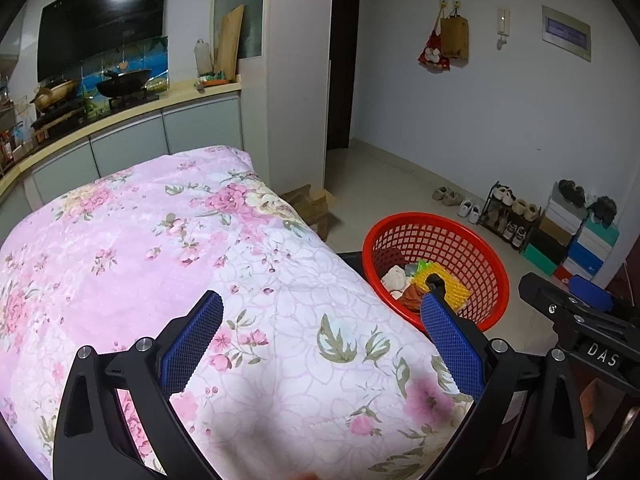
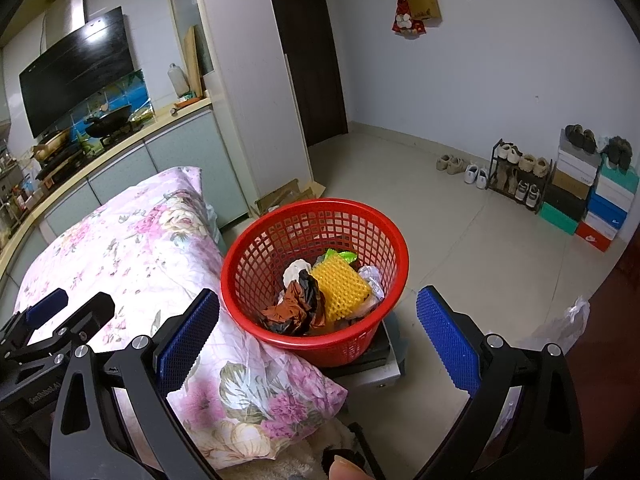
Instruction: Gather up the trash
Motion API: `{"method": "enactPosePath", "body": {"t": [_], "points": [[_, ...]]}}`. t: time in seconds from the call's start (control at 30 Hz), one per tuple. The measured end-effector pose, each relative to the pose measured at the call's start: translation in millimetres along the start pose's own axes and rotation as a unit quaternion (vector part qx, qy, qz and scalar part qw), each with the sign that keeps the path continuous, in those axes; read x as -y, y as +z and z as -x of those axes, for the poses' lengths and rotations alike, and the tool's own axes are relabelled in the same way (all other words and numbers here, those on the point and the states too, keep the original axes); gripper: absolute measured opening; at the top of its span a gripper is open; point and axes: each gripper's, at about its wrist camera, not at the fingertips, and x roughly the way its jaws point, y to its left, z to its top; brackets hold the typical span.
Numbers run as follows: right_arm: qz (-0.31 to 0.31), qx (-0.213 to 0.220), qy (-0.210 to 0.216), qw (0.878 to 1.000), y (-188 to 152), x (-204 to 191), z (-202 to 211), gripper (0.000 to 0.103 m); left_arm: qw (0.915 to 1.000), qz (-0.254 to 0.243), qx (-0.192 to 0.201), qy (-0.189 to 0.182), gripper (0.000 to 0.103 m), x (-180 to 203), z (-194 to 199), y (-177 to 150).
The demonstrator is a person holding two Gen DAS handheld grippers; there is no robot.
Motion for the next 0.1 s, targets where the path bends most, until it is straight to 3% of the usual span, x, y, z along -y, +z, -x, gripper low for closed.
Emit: {"method": "enactPosePath", "body": {"t": [0.1], "points": [[-0.001,-0.001,0.001,1.000,-0.5,0.0,-0.4,0.096,1.0000,-0.001,-0.003,0.003,0.096,-4.1,2.3,-0.2]]}}
